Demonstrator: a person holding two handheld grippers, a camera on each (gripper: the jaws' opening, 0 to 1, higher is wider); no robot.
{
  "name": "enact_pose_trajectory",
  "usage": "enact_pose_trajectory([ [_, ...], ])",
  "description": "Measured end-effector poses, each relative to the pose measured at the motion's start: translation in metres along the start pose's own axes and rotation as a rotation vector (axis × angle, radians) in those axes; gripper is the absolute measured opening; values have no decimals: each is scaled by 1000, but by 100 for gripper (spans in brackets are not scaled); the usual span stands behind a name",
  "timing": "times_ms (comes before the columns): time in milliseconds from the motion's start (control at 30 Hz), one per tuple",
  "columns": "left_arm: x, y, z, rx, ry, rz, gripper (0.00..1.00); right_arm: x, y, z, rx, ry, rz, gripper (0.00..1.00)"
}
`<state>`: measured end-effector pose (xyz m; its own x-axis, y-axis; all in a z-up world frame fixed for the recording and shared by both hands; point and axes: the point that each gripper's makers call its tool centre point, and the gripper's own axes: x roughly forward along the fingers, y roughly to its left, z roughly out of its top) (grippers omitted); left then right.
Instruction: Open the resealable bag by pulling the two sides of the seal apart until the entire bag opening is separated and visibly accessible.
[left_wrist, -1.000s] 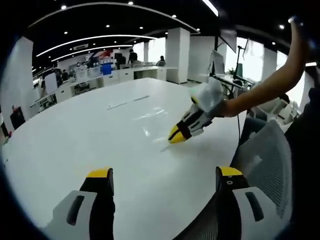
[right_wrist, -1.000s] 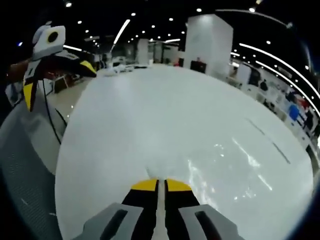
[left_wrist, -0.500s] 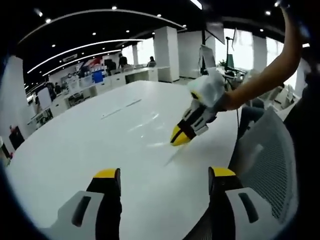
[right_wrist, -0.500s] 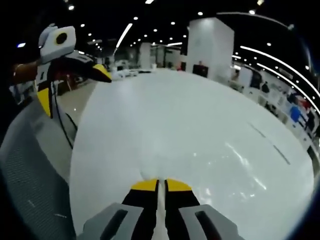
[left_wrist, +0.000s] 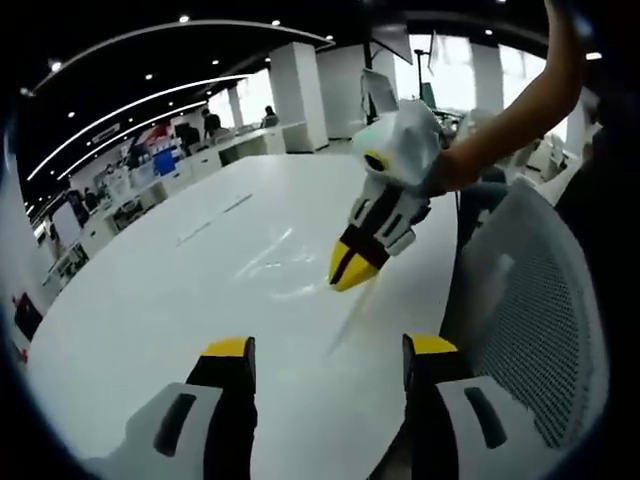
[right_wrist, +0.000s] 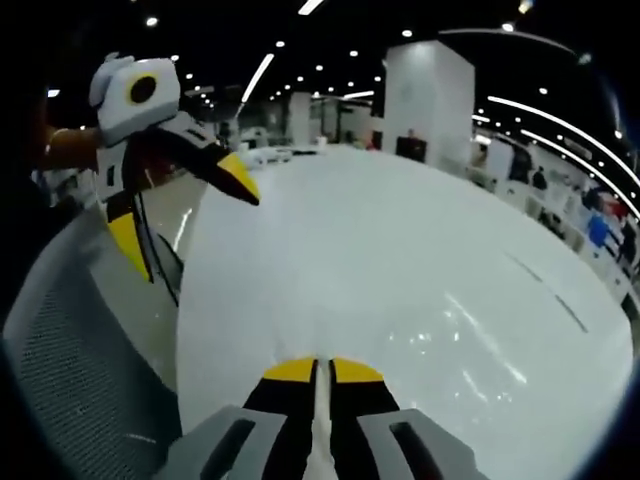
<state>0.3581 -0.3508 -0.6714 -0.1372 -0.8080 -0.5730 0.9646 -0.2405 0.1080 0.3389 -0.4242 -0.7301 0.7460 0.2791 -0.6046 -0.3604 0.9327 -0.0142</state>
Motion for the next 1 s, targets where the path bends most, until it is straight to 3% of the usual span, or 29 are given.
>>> enact_pose_trajectory([
  [167, 7, -3, 0, 42, 22, -22, 53, -5, 13, 0, 39, -10, 16, 0],
  [367, 14, -5, 1, 148, 77, -31, 48, -9, 30, 4, 80, -38, 29, 0],
  [567, 18, -11, -1, 122, 73, -78, 45, -12, 44, 8, 79, -44, 46, 0],
  [733, 23, -15, -10, 155, 97, -100, 40, -14, 54, 10, 73, -46, 61, 0],
  [800, 27, -16, -18, 190, 134, -111, 38, -13, 60, 9, 67, -42, 72, 0],
  [1000, 31, -21, -14, 213, 122, -138, 30, -15, 66, 12, 69, -48, 78, 0],
])
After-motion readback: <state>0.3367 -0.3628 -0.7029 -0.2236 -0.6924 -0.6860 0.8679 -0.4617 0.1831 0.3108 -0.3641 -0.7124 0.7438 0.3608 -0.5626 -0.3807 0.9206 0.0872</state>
